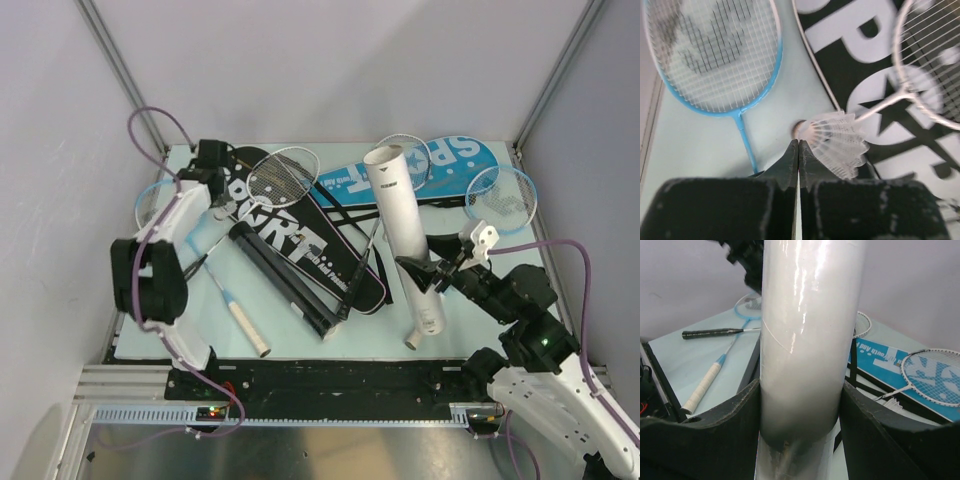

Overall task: Pack up the badminton gear
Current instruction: Pick up the shuttlecock at the center of the board, then place the shuttlecock at the shuttle tube.

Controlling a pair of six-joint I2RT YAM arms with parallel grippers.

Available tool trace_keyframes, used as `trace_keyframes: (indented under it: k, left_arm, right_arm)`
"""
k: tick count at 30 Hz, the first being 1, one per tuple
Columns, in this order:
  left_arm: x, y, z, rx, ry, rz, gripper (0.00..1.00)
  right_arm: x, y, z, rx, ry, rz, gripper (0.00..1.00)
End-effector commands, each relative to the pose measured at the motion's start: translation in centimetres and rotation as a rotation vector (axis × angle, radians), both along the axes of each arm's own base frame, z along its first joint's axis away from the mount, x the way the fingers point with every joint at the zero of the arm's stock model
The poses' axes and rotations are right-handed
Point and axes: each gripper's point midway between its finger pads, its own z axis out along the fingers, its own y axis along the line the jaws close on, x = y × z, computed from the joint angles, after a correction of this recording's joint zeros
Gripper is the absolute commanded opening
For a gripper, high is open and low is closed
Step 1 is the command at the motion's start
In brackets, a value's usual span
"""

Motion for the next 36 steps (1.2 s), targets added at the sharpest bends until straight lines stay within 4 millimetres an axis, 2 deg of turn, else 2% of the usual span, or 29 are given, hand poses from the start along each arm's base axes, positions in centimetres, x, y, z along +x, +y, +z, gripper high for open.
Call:
trace_keyframes:
  k: [1, 7, 14, 20, 25, 28, 36]
  left_arm:
    - [-0.8, -1.6, 9.6, -0.126, -0.256, -0.037, 0.00]
    - [-4.7, -6.0, 17.8, -0.361, -0.462, -0.198, 0.00]
    - [-10.5, -12.9, 25.5, -0.735, -0.636, -0.469, 0.00]
    - [-15.8, -15.8, 30.7, -0.975, -0.759, -0.599, 0.00]
    - [-19.8, -17.5, 35.0, -1.202, -0.851, -0.703, 0.00]
    - [-21.2, -18.2, 35.9, -1.347, -0.854, -0.718, 0.00]
    - [-22.6, -19.8, 34.9, -1.500, -0.704, -0.723, 0.00]
  right_arm:
    - [0.4, 0.6, 1.1, 0.007, -0.020, 0.019, 0.36]
    - [1.6, 1.4, -1.3, -0.087, 0.015, 0.019, 0.37]
    - [2.3, 3.0, -4.6, -0.244, -0.011, 0.104, 0.40]
    - [2.4, 4.2, -6.0, -0.315, -0.061, 0.173, 0.40]
    - [1.3, 5.7, -6.4, -0.334, -0.138, 0.269, 0.39]
    - [1.2, 6.5, -5.7, -0.322, -0.194, 0.282, 0.39]
    - [1.0, 7.2, -3.9, -0.302, -0.303, 0.269, 0.38]
